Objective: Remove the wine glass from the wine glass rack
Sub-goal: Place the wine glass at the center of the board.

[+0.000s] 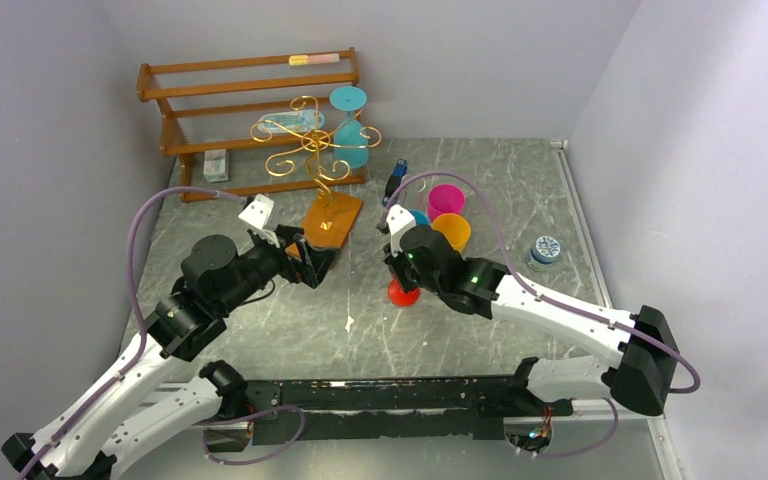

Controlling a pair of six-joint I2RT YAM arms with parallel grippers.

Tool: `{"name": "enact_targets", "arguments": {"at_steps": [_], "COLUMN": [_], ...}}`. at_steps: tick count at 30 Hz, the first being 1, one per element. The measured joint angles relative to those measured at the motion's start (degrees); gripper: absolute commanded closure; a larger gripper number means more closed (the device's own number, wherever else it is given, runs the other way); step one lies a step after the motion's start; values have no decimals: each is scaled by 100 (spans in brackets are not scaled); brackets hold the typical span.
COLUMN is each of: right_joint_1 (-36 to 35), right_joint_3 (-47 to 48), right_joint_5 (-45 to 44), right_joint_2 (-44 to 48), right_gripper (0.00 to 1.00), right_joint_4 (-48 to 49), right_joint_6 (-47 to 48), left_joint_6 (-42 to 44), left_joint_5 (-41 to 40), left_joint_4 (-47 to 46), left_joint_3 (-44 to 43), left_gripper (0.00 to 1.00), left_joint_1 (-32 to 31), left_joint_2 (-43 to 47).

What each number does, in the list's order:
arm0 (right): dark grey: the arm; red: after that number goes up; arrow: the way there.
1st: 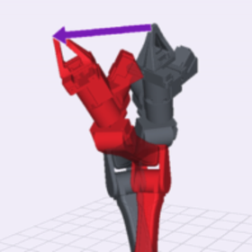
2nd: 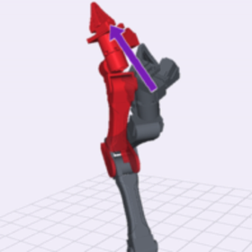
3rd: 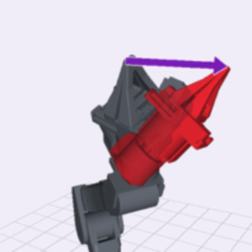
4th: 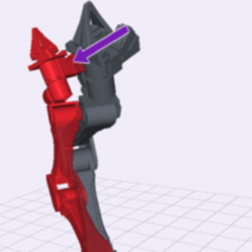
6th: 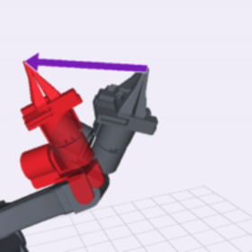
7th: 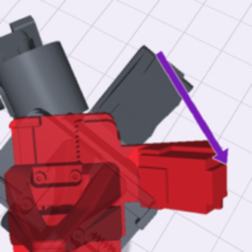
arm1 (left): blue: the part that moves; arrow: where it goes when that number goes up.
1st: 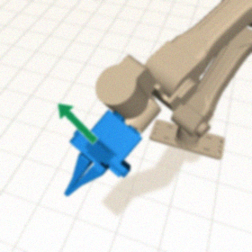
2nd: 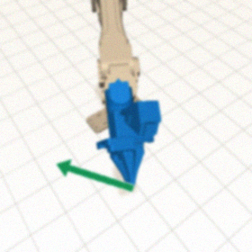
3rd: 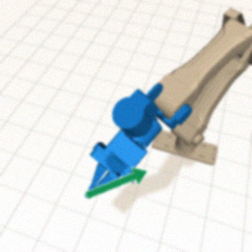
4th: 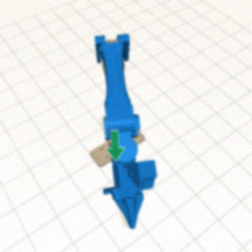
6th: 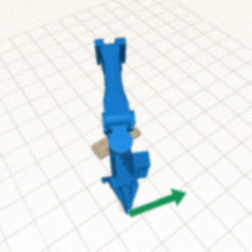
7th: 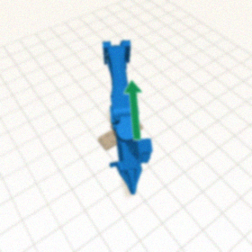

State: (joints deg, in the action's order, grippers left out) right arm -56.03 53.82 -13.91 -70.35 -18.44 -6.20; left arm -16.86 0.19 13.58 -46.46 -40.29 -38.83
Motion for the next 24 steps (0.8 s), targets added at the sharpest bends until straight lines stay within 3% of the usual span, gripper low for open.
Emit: {"name": "enact_targets", "arguments": {"at_steps": [5,18,24], "right_joint_1": [46,48,48], "right_joint_3": [-9,208,468], "right_joint_5": [85,87,162], "right_joint_2": [-133,-286,17], "right_gripper": [99,54,43], "right_joint_4": [-37,-332,-254], "right_joint_6": [-7,-33,-94], "left_joint_6": [146,299,455], "left_joint_5": [-31,-140,-280], "left_joint_4": [4,103,468], "left_joint_3": [-2,-136,-684], "left_gripper": [2,2,2], "left_joint_1": [0,0,0], "left_joint_2": [2,-4,-308]}}
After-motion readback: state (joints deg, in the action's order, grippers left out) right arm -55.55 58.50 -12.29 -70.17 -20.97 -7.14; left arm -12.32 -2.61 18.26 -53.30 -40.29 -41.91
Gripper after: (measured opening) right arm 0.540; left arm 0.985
